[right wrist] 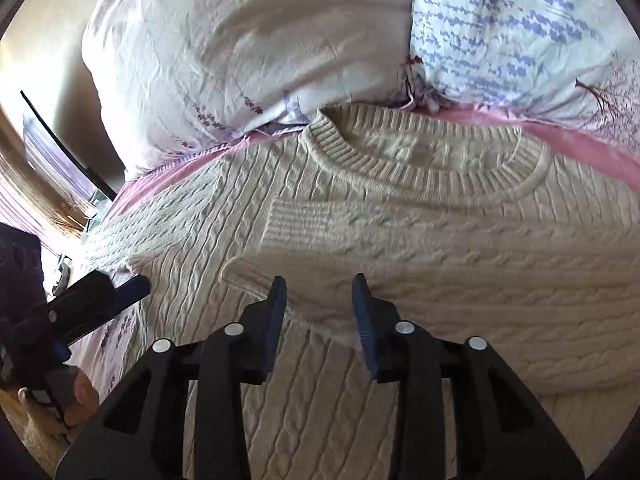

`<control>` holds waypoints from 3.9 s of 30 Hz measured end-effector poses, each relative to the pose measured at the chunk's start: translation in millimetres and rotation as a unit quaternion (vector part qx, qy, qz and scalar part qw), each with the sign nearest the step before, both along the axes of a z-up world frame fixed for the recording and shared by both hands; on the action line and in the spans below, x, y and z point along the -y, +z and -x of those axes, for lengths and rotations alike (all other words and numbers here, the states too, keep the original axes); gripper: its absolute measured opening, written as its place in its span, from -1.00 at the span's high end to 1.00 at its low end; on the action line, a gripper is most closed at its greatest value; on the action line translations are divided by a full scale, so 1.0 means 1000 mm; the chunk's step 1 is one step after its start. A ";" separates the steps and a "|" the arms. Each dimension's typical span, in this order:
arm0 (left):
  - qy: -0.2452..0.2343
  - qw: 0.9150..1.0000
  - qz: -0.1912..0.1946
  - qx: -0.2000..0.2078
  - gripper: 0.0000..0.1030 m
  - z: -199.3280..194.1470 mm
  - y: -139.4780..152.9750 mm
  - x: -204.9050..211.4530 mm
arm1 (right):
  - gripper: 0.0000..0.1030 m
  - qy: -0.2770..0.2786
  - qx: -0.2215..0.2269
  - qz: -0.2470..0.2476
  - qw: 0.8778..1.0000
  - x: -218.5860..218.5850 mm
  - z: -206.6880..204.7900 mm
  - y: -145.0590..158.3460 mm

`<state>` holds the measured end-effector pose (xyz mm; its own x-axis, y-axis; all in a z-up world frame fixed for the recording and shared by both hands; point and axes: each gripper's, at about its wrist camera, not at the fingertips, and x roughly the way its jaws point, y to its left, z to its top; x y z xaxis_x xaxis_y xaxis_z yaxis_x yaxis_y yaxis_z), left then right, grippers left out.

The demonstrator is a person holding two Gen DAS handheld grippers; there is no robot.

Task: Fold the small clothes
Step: 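Carry the held sleeve across the sweater body with the right tool, then open the right tool to release the sleeve while the left tool grasps the other cuff, then fold the held sleeve across the sweater body with the left tool, release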

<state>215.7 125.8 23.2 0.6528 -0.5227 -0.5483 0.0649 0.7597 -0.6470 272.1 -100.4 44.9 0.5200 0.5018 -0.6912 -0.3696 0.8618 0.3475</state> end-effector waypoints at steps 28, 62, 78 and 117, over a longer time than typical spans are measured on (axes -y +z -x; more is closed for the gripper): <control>-0.010 0.996 0.019 -0.081 0.86 -0.071 -0.022 0.050 | 0.81 -0.318 -0.014 -0.254 0.913 0.251 0.046 -0.025; 0.224 0.972 0.015 -0.069 0.19 0.075 -0.004 -0.177 | 0.00 -0.121 0.030 0.182 0.975 0.030 0.007 -0.019; 0.377 0.906 0.162 -0.105 0.53 0.081 -0.043 -0.253 | -0.17 -0.115 -0.014 0.102 0.988 0.055 0.021 -0.007; 0.229 0.947 0.206 -0.094 0.51 -0.007 -0.044 -0.099 | -0.18 -0.179 -0.042 0.026 0.983 0.145 0.047 -0.007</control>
